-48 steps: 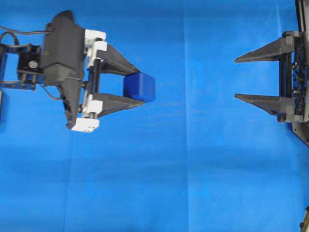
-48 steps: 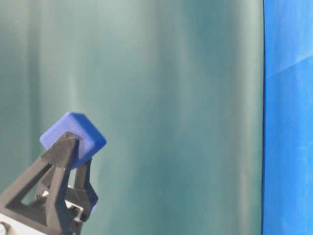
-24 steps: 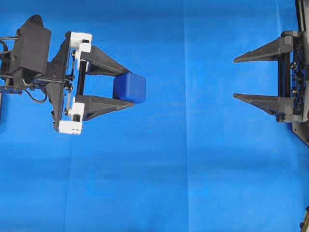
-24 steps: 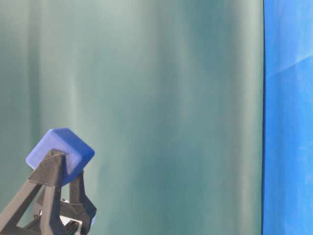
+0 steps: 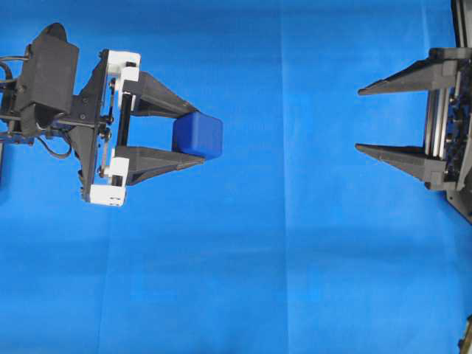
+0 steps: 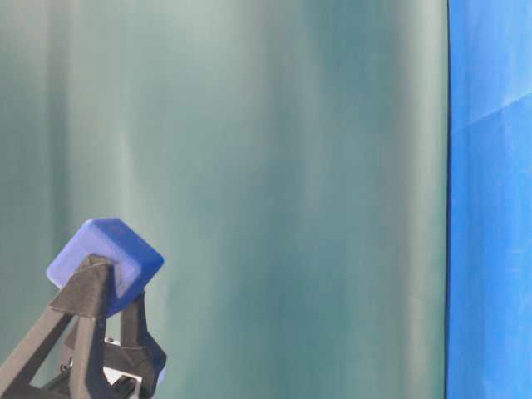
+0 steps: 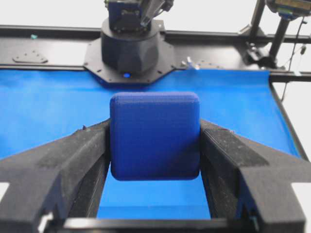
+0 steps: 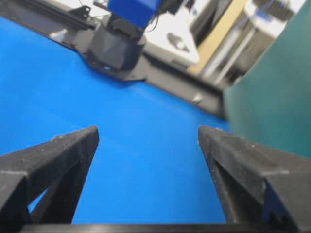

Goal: Handover the blue block to the right arm after grasping it with the left arm, then place it in the designated position.
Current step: 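Move the open right gripper toward the cube held by the left gripper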

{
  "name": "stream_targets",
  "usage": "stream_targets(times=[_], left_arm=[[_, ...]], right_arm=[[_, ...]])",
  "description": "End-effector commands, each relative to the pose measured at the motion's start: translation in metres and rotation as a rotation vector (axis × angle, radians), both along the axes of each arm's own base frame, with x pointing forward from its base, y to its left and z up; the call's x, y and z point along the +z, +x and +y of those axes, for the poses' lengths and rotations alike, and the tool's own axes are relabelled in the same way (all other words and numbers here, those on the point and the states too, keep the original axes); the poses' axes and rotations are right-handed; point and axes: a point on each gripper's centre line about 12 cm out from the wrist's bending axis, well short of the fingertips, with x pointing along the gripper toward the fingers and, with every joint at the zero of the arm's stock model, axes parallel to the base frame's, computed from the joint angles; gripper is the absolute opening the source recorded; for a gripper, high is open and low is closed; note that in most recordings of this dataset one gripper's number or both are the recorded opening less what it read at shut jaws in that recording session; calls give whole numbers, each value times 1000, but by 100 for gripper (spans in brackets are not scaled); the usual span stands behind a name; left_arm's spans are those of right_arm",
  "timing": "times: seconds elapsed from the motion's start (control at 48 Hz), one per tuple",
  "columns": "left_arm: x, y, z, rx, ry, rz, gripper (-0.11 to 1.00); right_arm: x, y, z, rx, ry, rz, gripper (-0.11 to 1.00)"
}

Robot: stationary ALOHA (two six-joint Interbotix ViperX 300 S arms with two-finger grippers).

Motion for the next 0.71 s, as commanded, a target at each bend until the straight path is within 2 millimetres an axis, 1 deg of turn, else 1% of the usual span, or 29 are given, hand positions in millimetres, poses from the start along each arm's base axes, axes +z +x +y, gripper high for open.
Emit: stream_targets(times=[0.0, 0.292, 0.48, 0.688], left_arm=[[11, -3, -1, -3, -5, -38, 49], [12, -2, -1, -4, -5, -40, 49], [12, -2, -1, -4, -7, -40, 49], [12, -2, -1, -4, -7, -41, 49]], right_arm=[[14, 2, 2, 11, -118, -38, 96], [11, 3, 6, 40, -478, -35, 96], [9, 3, 7, 52, -610, -20, 96], [1, 6, 9, 78, -721, 8, 96]])
